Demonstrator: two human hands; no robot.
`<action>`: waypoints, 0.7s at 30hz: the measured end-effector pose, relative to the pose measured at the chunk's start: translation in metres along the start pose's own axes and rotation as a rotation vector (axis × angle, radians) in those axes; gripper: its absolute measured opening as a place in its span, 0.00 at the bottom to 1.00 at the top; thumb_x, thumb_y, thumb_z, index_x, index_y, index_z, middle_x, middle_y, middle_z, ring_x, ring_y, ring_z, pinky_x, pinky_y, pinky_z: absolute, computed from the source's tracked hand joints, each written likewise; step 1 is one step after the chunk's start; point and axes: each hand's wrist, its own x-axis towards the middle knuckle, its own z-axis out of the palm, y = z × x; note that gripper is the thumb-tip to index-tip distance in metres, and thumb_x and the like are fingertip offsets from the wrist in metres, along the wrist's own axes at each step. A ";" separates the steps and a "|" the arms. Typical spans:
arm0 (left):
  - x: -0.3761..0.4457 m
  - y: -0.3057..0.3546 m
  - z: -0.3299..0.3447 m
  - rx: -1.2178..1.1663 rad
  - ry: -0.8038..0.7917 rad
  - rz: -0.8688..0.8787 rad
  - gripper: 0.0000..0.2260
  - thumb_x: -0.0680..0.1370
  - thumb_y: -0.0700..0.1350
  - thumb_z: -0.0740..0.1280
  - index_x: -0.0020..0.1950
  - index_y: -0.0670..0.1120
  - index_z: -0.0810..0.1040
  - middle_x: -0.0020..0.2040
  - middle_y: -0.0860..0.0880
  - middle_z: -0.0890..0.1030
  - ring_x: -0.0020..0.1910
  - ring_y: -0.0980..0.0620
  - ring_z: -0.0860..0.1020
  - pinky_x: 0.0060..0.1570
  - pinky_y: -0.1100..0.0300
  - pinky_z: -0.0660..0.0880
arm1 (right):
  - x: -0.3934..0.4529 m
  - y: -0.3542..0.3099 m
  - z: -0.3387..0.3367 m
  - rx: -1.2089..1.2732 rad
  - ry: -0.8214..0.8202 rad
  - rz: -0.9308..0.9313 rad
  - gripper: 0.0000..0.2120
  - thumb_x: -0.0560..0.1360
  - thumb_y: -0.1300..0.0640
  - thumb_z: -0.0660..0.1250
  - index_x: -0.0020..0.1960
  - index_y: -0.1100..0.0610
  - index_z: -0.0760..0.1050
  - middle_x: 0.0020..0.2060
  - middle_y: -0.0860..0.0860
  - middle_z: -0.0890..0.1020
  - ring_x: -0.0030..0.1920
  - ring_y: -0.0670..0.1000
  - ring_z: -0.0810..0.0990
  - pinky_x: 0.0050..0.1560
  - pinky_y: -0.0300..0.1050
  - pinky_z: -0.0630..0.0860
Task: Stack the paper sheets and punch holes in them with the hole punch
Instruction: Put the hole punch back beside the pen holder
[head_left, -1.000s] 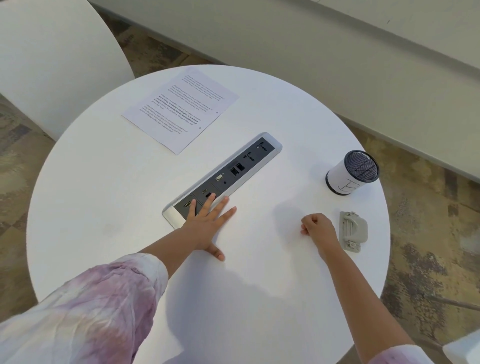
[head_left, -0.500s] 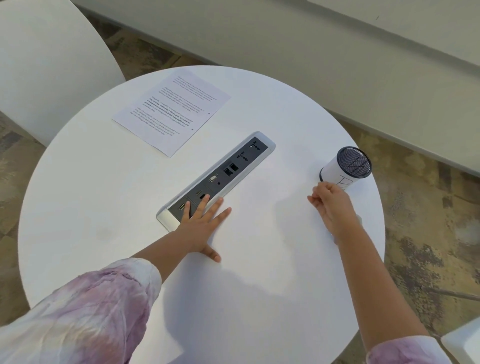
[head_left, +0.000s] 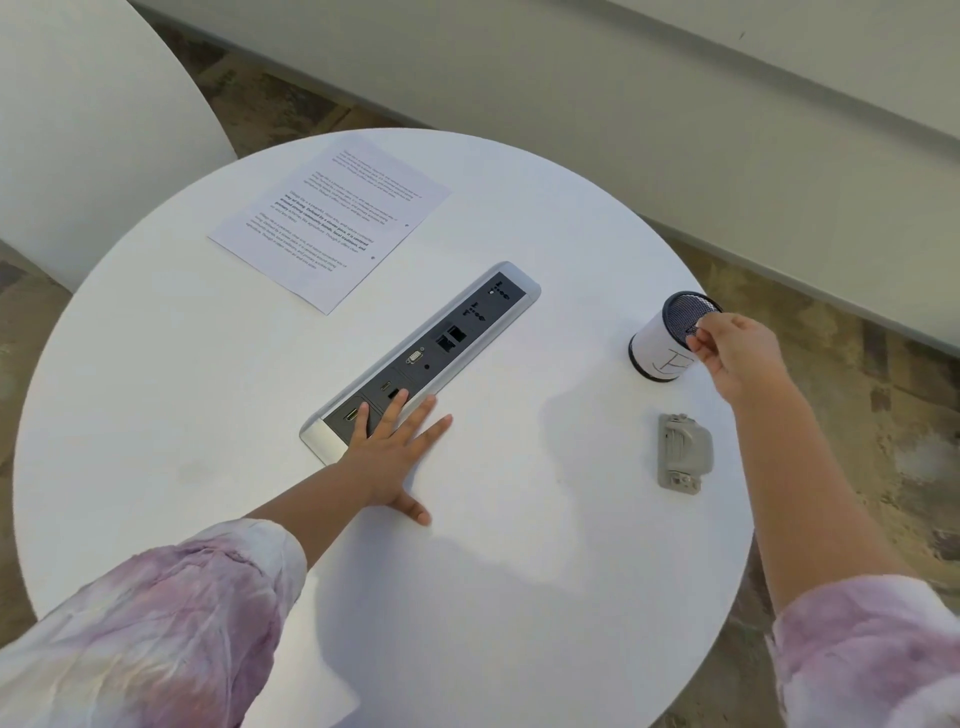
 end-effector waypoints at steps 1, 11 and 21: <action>0.000 0.000 -0.001 0.000 -0.007 -0.003 0.56 0.60 0.74 0.65 0.72 0.58 0.30 0.73 0.53 0.27 0.71 0.42 0.28 0.67 0.33 0.36 | 0.008 -0.002 -0.004 -0.017 0.018 0.002 0.11 0.74 0.68 0.62 0.35 0.59 0.68 0.32 0.52 0.71 0.33 0.46 0.72 0.36 0.34 0.78; 0.001 0.000 0.000 -0.014 -0.025 -0.008 0.56 0.60 0.73 0.65 0.72 0.58 0.30 0.73 0.53 0.27 0.71 0.43 0.27 0.66 0.34 0.35 | 0.038 -0.006 -0.014 -0.083 0.112 0.001 0.14 0.73 0.67 0.66 0.55 0.60 0.65 0.37 0.53 0.75 0.35 0.45 0.76 0.34 0.34 0.77; 0.000 0.000 0.000 -0.008 -0.018 -0.003 0.56 0.60 0.73 0.65 0.72 0.58 0.30 0.73 0.52 0.27 0.71 0.42 0.27 0.66 0.33 0.35 | -0.004 0.016 0.004 -0.349 0.077 -0.183 0.16 0.72 0.56 0.70 0.56 0.61 0.73 0.34 0.47 0.75 0.32 0.45 0.75 0.44 0.41 0.76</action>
